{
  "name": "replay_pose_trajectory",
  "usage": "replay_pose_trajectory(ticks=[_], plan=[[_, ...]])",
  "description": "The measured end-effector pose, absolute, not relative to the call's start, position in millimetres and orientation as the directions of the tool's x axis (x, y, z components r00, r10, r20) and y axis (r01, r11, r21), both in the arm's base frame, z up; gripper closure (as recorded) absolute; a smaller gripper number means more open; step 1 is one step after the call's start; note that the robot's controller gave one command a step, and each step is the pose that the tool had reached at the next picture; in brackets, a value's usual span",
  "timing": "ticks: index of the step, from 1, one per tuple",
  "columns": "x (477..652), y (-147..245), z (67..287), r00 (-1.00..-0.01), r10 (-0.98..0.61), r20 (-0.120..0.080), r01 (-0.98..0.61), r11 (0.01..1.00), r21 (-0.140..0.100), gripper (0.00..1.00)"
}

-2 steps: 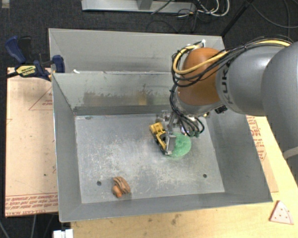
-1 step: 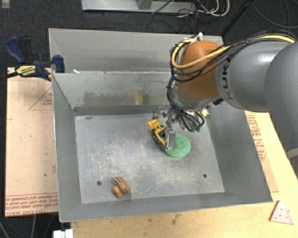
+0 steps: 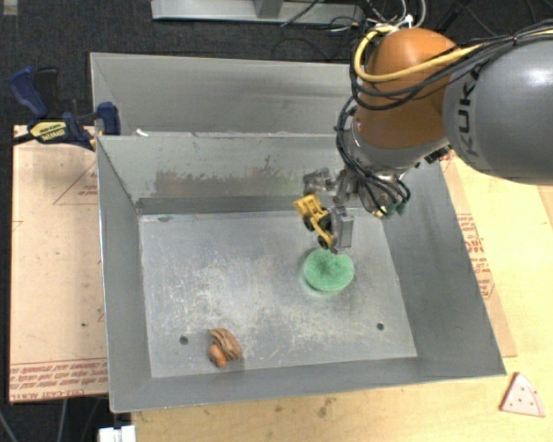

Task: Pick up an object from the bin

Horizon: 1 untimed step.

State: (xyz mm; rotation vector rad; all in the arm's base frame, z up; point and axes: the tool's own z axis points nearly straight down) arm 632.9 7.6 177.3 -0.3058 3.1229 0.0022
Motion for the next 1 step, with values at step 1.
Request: replay_pose_trajectory(ticks=[1], plan=[[632.9,7.6,177.3,-0.981,-0.194,-0.004,-0.194,0.981,0.001,1.0]])
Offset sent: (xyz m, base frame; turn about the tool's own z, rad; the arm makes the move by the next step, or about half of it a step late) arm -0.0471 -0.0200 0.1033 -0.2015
